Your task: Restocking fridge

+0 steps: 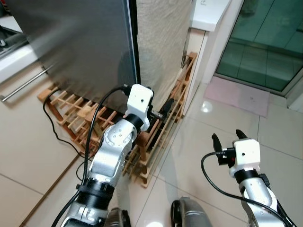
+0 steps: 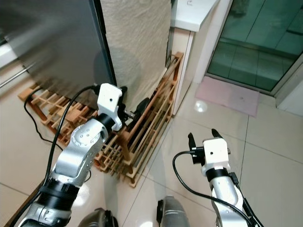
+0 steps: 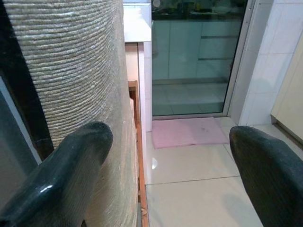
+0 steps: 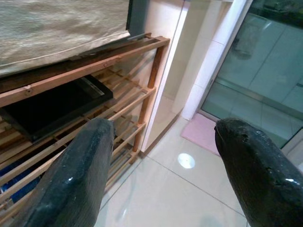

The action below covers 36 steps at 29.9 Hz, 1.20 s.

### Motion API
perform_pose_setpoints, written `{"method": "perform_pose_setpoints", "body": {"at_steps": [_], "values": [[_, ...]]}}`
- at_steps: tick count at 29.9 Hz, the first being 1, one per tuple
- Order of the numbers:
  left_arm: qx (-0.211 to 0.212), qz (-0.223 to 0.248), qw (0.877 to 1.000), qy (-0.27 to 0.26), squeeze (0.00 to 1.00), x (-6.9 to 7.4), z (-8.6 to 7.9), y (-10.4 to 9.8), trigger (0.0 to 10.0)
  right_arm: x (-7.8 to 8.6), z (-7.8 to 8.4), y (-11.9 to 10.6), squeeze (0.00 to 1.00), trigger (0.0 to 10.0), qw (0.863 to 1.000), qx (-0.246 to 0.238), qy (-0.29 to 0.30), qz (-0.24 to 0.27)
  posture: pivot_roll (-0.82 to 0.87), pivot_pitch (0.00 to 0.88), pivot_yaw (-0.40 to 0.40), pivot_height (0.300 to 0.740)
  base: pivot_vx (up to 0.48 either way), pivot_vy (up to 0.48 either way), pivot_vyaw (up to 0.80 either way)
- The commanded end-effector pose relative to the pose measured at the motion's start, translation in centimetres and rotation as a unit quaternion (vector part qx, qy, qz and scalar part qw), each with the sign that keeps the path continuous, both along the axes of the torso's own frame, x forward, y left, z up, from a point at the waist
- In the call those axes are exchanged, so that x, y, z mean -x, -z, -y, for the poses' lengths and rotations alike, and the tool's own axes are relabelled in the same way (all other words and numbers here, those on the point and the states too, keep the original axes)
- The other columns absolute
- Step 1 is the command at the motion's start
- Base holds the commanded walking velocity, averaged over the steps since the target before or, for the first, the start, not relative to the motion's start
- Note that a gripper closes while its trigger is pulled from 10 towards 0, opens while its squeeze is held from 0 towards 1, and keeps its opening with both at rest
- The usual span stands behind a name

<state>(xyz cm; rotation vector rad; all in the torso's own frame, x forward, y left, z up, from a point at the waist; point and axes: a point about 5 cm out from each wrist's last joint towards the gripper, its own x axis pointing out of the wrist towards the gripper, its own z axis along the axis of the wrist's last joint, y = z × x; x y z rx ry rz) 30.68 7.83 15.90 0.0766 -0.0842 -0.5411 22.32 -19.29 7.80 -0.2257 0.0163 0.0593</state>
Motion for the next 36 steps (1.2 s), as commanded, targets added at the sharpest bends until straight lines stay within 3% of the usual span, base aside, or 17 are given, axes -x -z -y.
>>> {"method": "perform_pose_setpoints", "body": {"at_steps": [1, 8, 18, 23, 28, 36], "values": [[-0.014, -0.011, 0.999, -0.040, 0.00, 0.2, -2.0, 0.7, 10.0, 0.1, 0.5, 0.1, 0.10, 10.0, 1.000, 0.002, 0.004, -0.006, -0.16, 0.125, -0.003, 0.693, 0.000, 0.000, 0.00], [-0.017, -0.024, 0.996, -0.080, 0.00, 0.5, -3.7, 1.5, 10.0, 0.1, 0.8, 0.8, 0.11, 10.0, 1.000, 0.004, -0.001, -0.016, -0.15, 0.132, -0.013, 0.693, 0.000, 0.000, 0.00], [0.004, -0.005, 0.993, -0.121, 0.00, 0.0, -4.3, 0.3, 10.0, -0.2, 1.5, 2.3, 0.11, 10.0, 1.000, 0.006, -0.003, -0.031, -0.16, 0.127, -0.021, 0.693, 0.000, 0.000, 0.00], [0.000, 0.004, 0.992, -0.123, 0.00, 0.5, -5.2, -0.6, 10.0, -0.2, 2.5, 3.8, 0.11, 10.0, 0.999, 0.007, 0.005, -0.048, -0.15, 0.128, -0.022, 0.693, 0.000, 0.000, 0.00], [-0.012, -0.021, 0.991, -0.130, 0.00, 1.4, -5.8, 1.0, 10.0, -0.2, 3.2, 6.0, 0.11, 10.0, 0.997, 0.006, 0.010, -0.076, -0.14, 0.132, -0.022, 0.693, 0.000, 0.000, 0.00], [-0.005, -0.017, 0.989, -0.145, 0.00, 1.0, -6.3, 0.7, 10.0, -0.4, 3.2, 5.5, 0.11, 10.0, 0.998, 0.005, 0.000, -0.057, -0.14, 0.126, -0.027, 0.693, 0.000, 0.000, 0.00]]}}
